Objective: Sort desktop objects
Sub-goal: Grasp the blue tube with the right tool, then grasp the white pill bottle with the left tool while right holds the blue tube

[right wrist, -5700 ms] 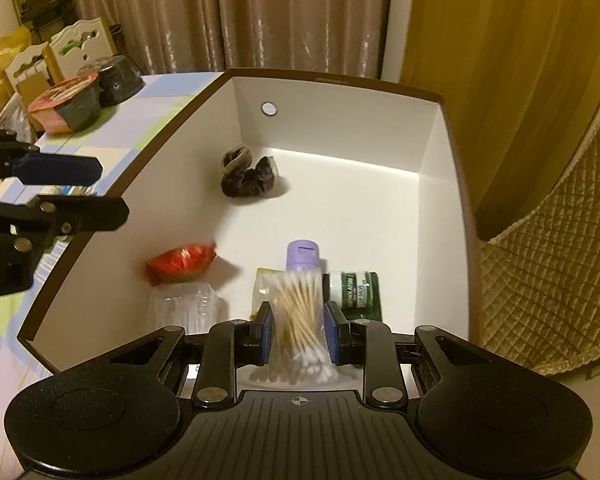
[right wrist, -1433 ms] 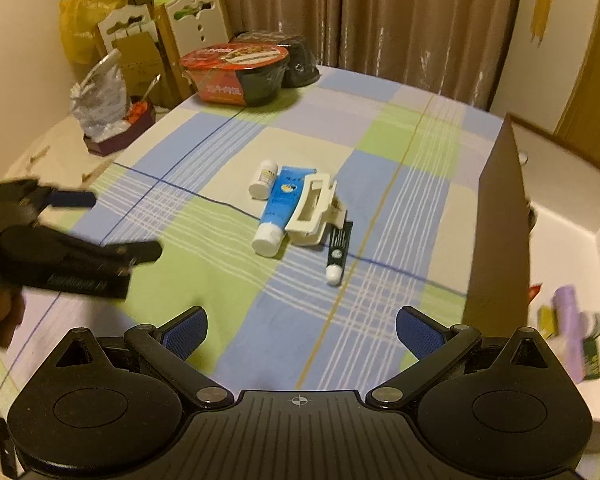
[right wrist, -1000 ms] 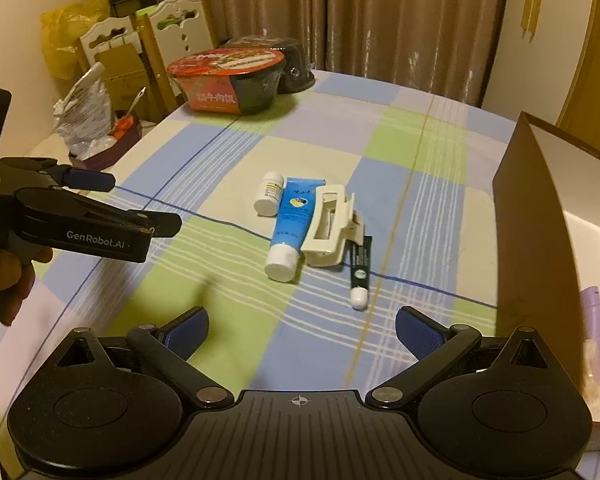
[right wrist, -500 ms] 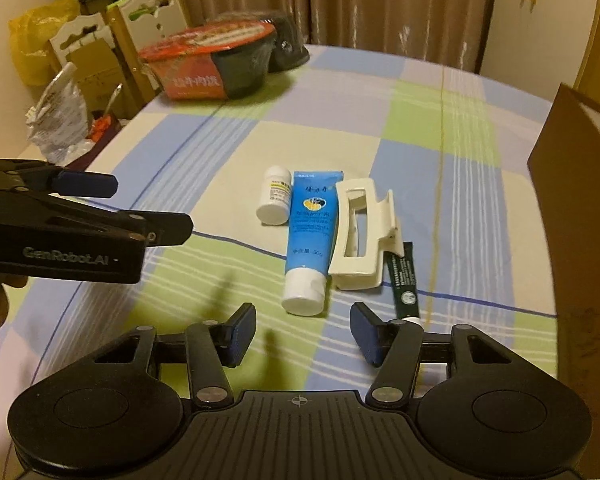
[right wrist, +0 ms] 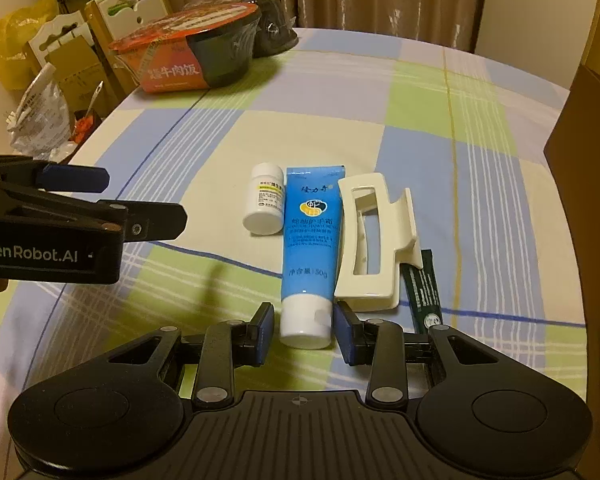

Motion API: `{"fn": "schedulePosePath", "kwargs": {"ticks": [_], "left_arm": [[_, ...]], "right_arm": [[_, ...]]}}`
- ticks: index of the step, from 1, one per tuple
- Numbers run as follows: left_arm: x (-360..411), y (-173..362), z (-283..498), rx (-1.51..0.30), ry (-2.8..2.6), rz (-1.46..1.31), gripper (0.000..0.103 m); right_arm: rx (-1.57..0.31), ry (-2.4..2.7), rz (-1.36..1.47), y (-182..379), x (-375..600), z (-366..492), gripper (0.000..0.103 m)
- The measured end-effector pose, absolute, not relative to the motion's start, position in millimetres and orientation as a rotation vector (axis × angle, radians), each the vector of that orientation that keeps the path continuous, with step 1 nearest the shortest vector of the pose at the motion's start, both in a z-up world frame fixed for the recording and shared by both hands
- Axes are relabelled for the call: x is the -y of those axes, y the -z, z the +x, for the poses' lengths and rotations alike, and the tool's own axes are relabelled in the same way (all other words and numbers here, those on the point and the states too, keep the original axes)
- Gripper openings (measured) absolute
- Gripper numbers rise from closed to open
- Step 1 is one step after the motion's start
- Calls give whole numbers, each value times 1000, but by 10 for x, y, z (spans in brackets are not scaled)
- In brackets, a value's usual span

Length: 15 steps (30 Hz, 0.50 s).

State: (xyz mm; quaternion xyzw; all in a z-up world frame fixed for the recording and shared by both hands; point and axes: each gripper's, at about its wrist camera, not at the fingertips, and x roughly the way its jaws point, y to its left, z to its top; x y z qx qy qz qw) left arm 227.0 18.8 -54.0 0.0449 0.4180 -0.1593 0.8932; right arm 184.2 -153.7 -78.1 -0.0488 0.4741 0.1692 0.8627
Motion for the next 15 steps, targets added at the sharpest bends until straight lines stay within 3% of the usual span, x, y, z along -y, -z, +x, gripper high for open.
{"fn": "schedulePosePath", "kwargs": {"ticks": [6,9,15], "left_arm": [[-164,564,2308,-873,333,100,86],[-158,570,2311,-876,332,102,86],[-108,577,2355,-879,342,97,79]], "right_arm": [[-983,-353,-134,811,1502,1874,37],[-983,-343,-140,811,1507,1889,29],[-1016,-378,-147,784,1586,1805,28]]}}
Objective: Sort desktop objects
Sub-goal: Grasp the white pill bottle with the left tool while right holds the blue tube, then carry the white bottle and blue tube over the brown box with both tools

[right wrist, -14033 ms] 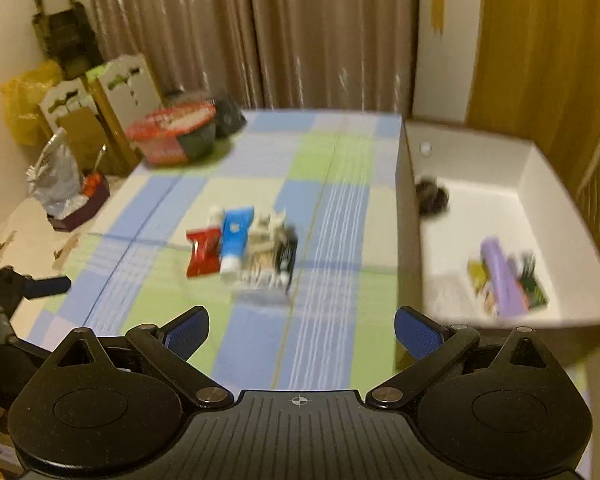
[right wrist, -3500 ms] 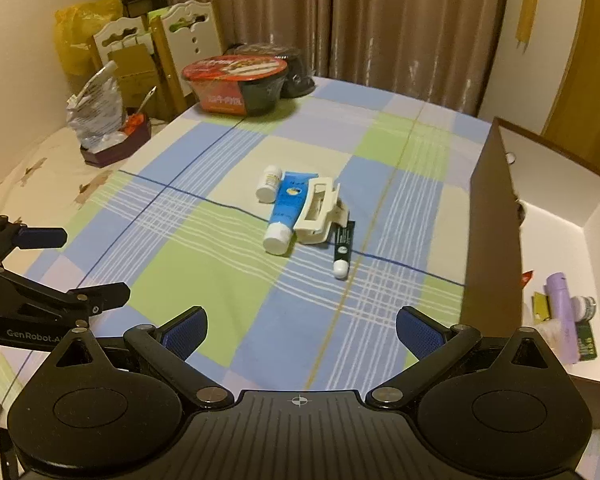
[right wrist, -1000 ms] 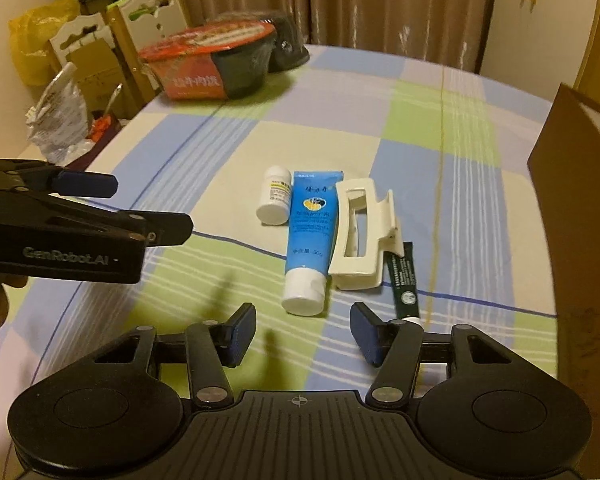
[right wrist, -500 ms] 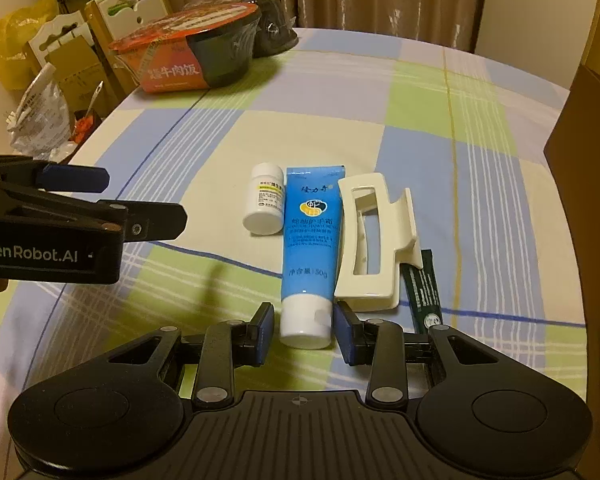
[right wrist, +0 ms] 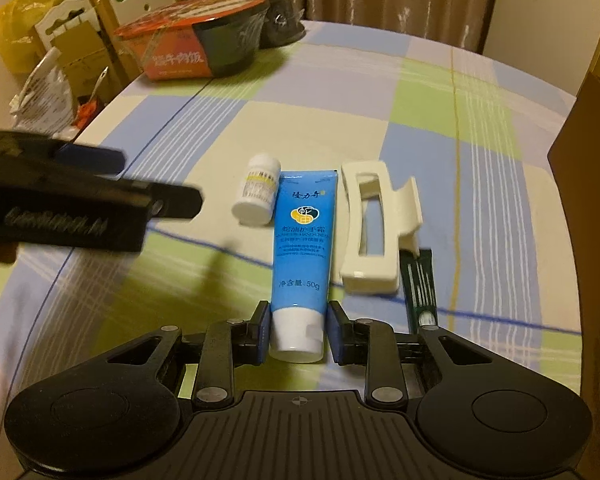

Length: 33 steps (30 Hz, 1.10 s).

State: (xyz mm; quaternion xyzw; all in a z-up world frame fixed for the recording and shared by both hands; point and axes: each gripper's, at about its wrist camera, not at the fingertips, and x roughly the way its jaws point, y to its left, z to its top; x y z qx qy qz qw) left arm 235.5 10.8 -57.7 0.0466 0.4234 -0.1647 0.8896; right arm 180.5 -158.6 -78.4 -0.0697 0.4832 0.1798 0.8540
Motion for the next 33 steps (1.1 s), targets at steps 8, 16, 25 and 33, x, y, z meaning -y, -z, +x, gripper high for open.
{"fn": "schedulePosePath", "kwargs": {"ticks": [8,16,25,33], "left_arm": [[98,665,2472,-882,383,99,75],[351,778,2660,-901,418,121,59],[424,889,2686,-915,406,182,24],[248,845,2425,-928,405,203,22]], "right_arm": [[-1053,-401,-211,746,1824,1491,28],[-1077,-392,-205,724,2018,1330,28],[-1066,-401,-200,710,2042,1287,28],[-1058,-427,-212,745,2087,1325,28]]}}
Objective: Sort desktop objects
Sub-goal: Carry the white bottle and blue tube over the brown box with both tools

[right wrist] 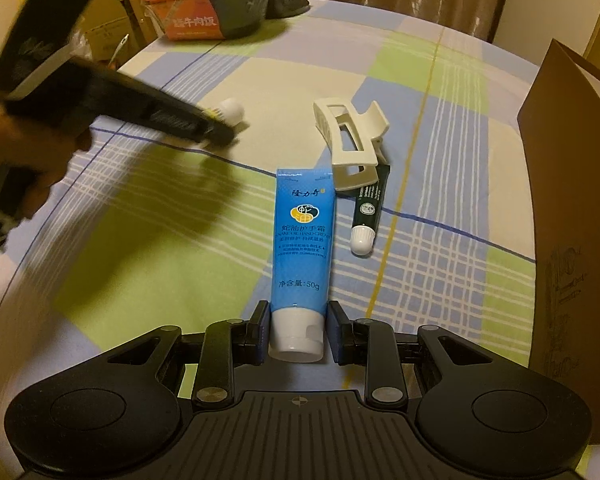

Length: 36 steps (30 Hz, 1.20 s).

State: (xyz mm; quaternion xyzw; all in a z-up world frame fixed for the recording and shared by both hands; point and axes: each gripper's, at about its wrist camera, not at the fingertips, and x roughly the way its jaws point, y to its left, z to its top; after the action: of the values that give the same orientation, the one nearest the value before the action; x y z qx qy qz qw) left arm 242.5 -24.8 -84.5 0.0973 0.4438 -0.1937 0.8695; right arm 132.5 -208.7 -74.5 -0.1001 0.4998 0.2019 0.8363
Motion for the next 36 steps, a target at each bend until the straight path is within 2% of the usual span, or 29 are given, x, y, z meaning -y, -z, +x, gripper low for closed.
{"fn": "schedulePosePath", "kwargs": {"ticks": [12,36], "left_arm": [[142,766,1840,-948,376,202,22],[686,494,1262,-899,343,187,22]], "right_arm": [[-1061,-446,-204,722,2200,1199,28],[-939,-505,-211,269,2689,867,27]]}}
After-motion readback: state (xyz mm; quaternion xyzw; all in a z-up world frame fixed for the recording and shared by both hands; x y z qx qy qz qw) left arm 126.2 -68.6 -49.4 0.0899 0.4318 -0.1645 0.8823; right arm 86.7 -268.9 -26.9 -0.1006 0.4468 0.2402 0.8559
